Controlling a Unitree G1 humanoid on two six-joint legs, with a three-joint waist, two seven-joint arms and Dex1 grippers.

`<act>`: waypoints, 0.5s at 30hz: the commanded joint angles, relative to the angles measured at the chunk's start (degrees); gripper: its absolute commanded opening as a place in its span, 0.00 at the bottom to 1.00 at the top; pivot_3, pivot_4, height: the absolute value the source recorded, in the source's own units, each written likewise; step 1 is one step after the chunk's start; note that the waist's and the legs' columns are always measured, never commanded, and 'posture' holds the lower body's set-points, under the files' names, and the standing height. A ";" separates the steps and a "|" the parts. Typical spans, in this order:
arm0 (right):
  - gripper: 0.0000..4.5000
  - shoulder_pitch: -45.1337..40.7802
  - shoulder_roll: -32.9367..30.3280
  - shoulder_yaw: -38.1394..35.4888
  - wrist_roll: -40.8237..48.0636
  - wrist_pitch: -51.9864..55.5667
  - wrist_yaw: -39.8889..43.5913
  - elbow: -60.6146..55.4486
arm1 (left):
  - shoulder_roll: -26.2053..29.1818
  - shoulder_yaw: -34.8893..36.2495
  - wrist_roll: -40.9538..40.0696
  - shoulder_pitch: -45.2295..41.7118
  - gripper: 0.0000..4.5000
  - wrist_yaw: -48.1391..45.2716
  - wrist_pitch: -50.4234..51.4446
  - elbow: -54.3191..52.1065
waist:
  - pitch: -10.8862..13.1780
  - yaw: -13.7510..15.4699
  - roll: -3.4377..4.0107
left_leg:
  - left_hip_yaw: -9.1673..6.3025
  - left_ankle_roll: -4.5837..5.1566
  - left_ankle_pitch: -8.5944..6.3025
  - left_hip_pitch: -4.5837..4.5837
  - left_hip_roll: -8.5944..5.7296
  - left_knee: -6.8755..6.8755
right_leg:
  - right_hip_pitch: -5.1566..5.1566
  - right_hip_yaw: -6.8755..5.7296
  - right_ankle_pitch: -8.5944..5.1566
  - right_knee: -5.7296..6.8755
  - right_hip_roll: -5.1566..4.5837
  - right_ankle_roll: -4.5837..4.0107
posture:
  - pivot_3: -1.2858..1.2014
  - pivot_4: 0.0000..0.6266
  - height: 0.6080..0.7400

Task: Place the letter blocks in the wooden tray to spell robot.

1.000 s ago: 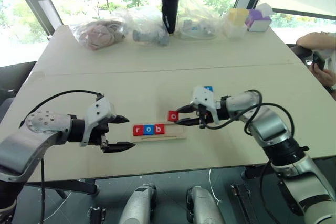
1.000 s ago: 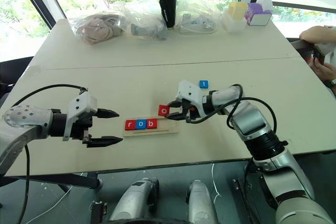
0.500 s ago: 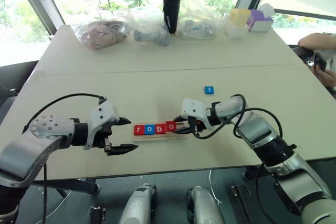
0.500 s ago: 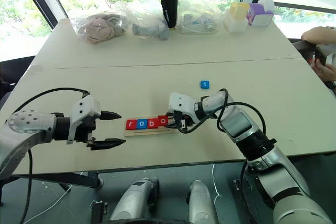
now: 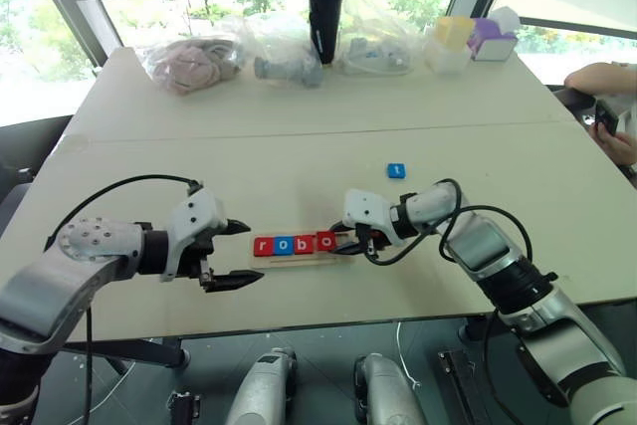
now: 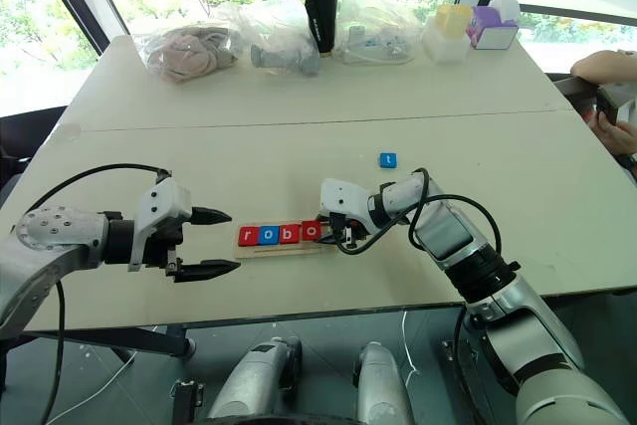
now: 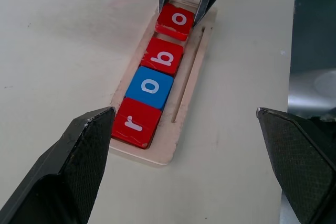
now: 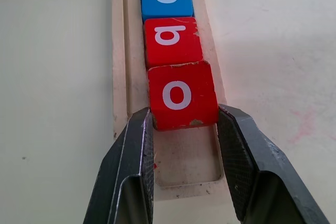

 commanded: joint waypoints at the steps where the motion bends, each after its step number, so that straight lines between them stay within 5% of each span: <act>1: 0.26 -1.23 0.81 -0.49 -0.26 -0.74 0.23 -0.42 | 0.00 0.74 0.07 -0.71 1.00 0.23 -0.31 -0.78 | 0.00 -0.01 0.00 | 0.00 0.00 0.00 0.00 0.00 0.00 | 0.00 0.00 0.00 0.01 0.00 0.00 | 0.52 0.24 1.00; 5: 0.26 -1.34 1.40 -0.42 -0.62 -0.63 0.21 -0.32 | -0.07 0.82 0.06 -0.73 1.00 0.40 -0.31 -0.78 | 0.00 0.00 0.00 | 0.00 0.00 0.00 0.00 0.00 0.00 | 0.00 0.00 0.00 0.01 0.01 0.00 | 0.52 0.24 1.00; 12: 0.99 -1.65 2.19 -0.63 -1.73 -1.19 -0.03 0.41 | 0.27 1.06 0.38 -0.20 1.00 0.54 -0.44 -0.50 | 0.00 0.00 0.00 | 0.00 -0.01 0.01 0.01 0.00 0.00 | 0.00 0.00 0.00 0.02 0.02 0.00 | 0.52 0.24 1.00; 15: 0.99 -1.93 2.79 -1.72 -0.88 -0.81 -0.43 0.01 | 0.33 1.23 0.30 -0.14 1.00 0.56 -0.39 -0.54 | 0.00 -0.03 0.00 | 0.00 -0.01 0.01 0.01 0.01 0.00 | 0.00 0.00 0.00 0.03 0.02 0.00 | 0.52 0.24 1.00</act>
